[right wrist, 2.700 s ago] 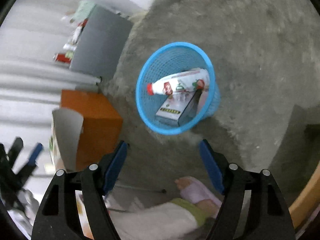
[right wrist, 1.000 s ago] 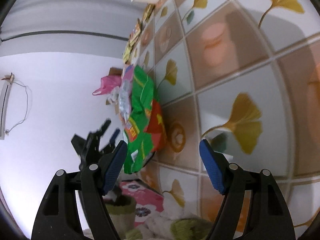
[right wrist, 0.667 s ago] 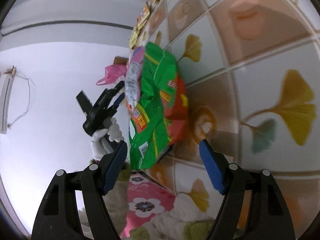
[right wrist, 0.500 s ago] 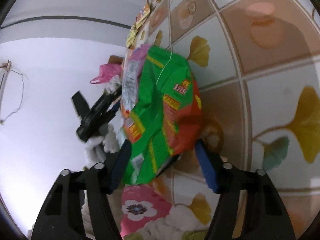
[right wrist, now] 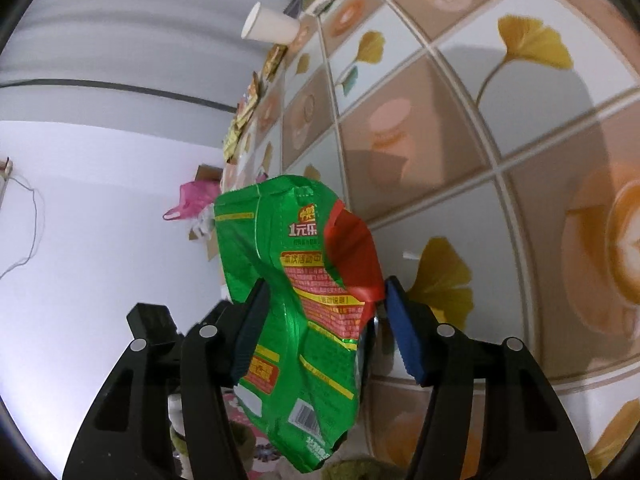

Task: Collect trash
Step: 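Grasp the green snack bag with the right tool while the left tool grasps the blue cracker bag, then carry both snack bags over the blue wastebasket with both tools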

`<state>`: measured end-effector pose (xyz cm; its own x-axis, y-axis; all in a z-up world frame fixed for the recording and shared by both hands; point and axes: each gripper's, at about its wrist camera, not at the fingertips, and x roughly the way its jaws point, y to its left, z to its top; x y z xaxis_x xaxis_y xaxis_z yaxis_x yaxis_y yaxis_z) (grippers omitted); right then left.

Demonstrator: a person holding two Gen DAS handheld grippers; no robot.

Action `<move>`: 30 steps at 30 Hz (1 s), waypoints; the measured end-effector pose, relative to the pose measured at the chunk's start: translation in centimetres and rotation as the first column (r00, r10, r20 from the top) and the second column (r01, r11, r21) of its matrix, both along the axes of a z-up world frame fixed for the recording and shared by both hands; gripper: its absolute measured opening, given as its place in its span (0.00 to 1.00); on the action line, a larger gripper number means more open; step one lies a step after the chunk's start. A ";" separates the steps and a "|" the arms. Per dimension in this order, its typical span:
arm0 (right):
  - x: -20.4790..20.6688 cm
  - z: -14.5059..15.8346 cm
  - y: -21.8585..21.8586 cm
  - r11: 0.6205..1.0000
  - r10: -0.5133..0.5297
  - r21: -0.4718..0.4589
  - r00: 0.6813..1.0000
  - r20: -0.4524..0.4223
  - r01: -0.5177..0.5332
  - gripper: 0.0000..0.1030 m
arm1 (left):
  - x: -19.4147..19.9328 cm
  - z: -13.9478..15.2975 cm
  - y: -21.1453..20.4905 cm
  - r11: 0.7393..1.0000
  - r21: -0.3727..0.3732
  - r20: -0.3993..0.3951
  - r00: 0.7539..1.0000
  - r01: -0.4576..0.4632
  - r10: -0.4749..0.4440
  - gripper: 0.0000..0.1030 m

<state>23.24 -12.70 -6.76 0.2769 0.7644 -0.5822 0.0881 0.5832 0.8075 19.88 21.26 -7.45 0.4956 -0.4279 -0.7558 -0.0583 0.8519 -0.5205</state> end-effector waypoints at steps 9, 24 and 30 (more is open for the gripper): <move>0.2 -0.6 1.6 0.998 0.052 -0.019 0.998 -0.021 -0.053 0.32 | 0.0 0.0 -1.1 0.986 0.162 0.028 0.999 -0.027 0.022 0.26; -0.3 0.9 -1.7 0.995 -0.055 0.090 0.997 0.061 0.049 0.09 | -1.6 3.9 -1.2 0.991 0.120 0.158 0.987 -0.051 0.031 0.10; -1.5 1.6 -6.2 0.981 -0.159 0.128 0.982 0.102 0.146 0.09 | -1.7 6.7 -2.0 0.994 0.103 0.228 0.974 -0.044 0.020 0.06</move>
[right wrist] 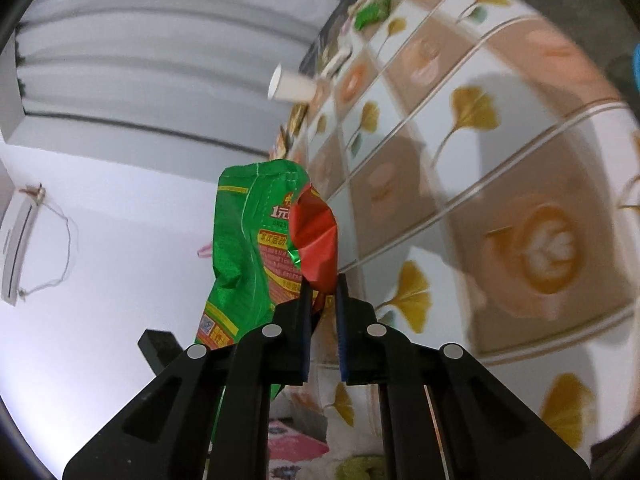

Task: Collect trash
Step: 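Carry both snack bags over the blue wastebasket with both tools, then open both tools over the wastebasket to drop the snack bags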

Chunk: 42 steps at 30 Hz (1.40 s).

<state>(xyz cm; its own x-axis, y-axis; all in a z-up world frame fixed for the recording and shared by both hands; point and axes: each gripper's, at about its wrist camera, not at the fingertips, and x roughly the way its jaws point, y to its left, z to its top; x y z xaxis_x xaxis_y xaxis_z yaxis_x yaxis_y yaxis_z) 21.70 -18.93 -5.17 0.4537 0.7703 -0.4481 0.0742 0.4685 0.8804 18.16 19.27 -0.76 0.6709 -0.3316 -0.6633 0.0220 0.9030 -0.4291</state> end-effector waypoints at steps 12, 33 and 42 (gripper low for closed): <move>-7.2 -2.2 -14.1 0.937 -0.340 0.092 0.940 0.031 0.336 0.09 | 3.6 6.6 -10.4 0.978 -0.013 0.108 0.972 0.209 -0.207 0.04; -11.4 -16.5 -34.6 0.604 -0.794 -0.297 0.587 -0.155 0.739 0.09 | 18.5 -6.3 -56.1 0.697 -0.091 -0.231 0.666 0.711 -0.709 0.05; -7.8 -23.8 -38.4 0.589 -0.808 -0.366 0.525 -0.267 0.721 0.43 | 22.6 -18.1 -64.5 0.733 -0.016 -0.439 0.654 0.680 -0.616 0.54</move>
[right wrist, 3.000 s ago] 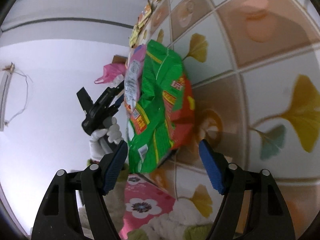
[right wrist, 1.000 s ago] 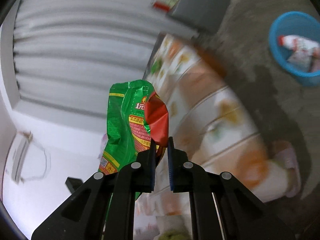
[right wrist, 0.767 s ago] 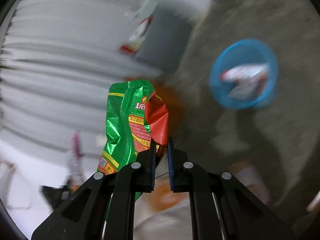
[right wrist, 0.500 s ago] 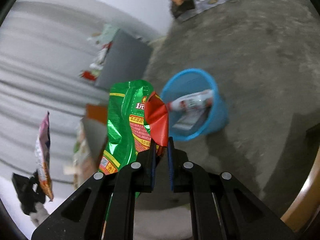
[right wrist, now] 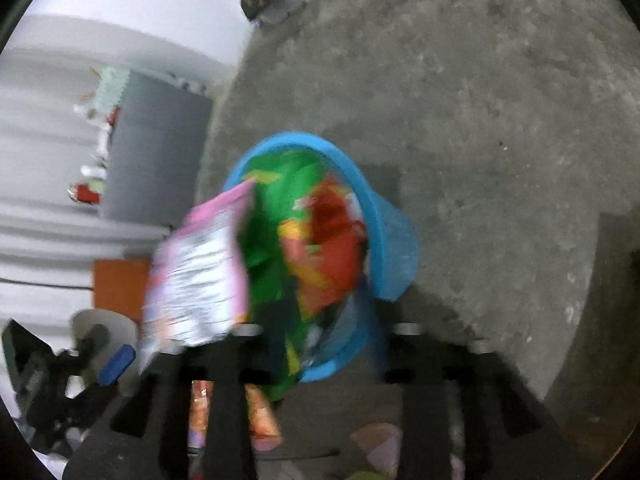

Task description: Collect trash

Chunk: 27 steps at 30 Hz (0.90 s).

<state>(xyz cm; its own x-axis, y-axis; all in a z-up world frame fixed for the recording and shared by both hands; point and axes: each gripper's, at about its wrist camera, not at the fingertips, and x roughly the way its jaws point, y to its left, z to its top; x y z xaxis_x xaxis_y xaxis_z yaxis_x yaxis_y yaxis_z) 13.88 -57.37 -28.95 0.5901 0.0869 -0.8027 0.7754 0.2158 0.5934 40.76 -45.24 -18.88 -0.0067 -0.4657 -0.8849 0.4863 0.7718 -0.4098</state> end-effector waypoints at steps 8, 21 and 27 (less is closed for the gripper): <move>-3.6 1.6 0.3 0.998 -0.018 -0.056 1.000 -0.024 0.016 0.52 | -1.6 5.0 2.4 0.995 -0.099 0.075 0.997 0.034 -0.026 0.54; -10.2 21.4 12.2 0.849 0.237 -0.506 0.966 0.105 -0.154 0.76 | -16.5 22.4 19.8 0.986 -0.151 0.535 0.845 0.067 0.025 0.95; -11.2 30.2 22.5 0.587 0.393 -0.783 0.918 0.055 -0.205 0.93 | -22.9 24.8 27.8 0.980 -0.198 0.566 0.813 -0.029 0.138 0.95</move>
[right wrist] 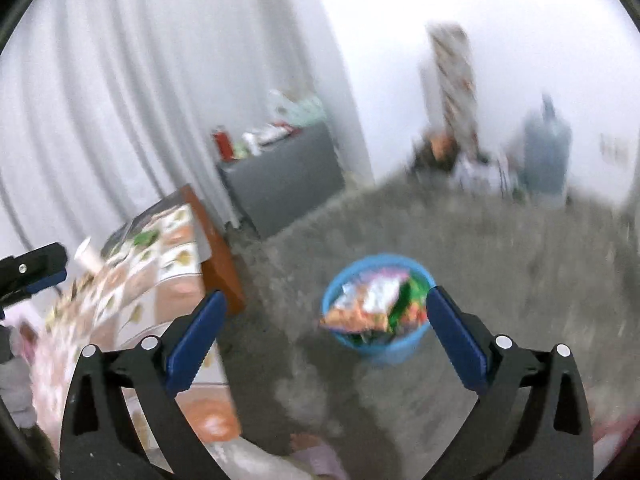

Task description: Collect trash

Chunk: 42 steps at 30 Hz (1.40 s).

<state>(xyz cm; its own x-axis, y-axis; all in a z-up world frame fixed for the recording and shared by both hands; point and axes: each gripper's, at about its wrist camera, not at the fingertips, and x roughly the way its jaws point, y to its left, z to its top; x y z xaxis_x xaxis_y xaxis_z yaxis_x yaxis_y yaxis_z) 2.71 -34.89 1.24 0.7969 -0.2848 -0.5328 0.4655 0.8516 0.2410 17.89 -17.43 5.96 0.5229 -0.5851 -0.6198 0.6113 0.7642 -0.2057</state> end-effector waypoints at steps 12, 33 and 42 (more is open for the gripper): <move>-0.4 1.3 8.8 0.979 0.117 -0.138 0.970 -0.212 -0.148 0.93 | -6.4 -2.4 8.4 0.928 0.138 0.047 0.938 -0.346 0.343 0.95; -0.4 -1.9 9.3 0.985 0.082 -0.112 0.932 -0.352 -0.129 0.93 | -5.6 -5.6 7.0 0.910 0.223 -0.034 0.930 -0.349 0.365 0.95; -0.6 -2.0 9.1 0.986 0.079 -0.113 0.932 -0.354 -0.126 0.93 | -5.7 -5.8 6.6 0.913 0.230 -0.046 0.933 -0.338 0.357 0.95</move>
